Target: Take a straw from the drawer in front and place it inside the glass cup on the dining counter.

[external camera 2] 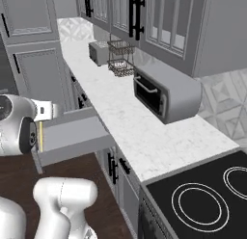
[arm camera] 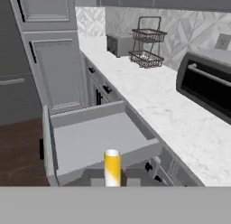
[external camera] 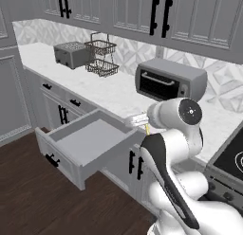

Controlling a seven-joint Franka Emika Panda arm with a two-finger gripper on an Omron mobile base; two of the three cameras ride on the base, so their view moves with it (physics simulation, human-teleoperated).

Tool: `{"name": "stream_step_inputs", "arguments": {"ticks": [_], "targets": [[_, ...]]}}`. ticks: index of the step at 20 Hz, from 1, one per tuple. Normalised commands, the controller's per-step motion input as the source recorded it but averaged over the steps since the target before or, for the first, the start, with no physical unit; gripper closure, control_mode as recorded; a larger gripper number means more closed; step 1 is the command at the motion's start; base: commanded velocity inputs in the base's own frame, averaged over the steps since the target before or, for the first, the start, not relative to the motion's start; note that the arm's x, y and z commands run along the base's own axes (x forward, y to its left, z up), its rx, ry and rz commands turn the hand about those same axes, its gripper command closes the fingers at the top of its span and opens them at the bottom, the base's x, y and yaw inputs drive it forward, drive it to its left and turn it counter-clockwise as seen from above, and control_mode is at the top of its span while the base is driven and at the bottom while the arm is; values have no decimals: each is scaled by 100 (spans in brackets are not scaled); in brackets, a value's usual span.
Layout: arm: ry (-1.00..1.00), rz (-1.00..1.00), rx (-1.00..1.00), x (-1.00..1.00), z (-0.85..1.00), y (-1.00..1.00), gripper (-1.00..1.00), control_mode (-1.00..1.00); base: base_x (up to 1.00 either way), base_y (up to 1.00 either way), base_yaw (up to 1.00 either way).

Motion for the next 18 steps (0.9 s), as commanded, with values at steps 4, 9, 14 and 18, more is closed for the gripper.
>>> {"name": "stream_step_inputs", "arguments": {"ticks": [4,9,14,18], "targets": [[0,0,0,0,0,0,100,100,-88,47,62],[0,0,0,0,0,0,100,100,-31,66,85],[0,0,0,0,0,0,100,100,-13,54,85],[0,0,0,0,0,0,100,100,-8,47,82]]}}
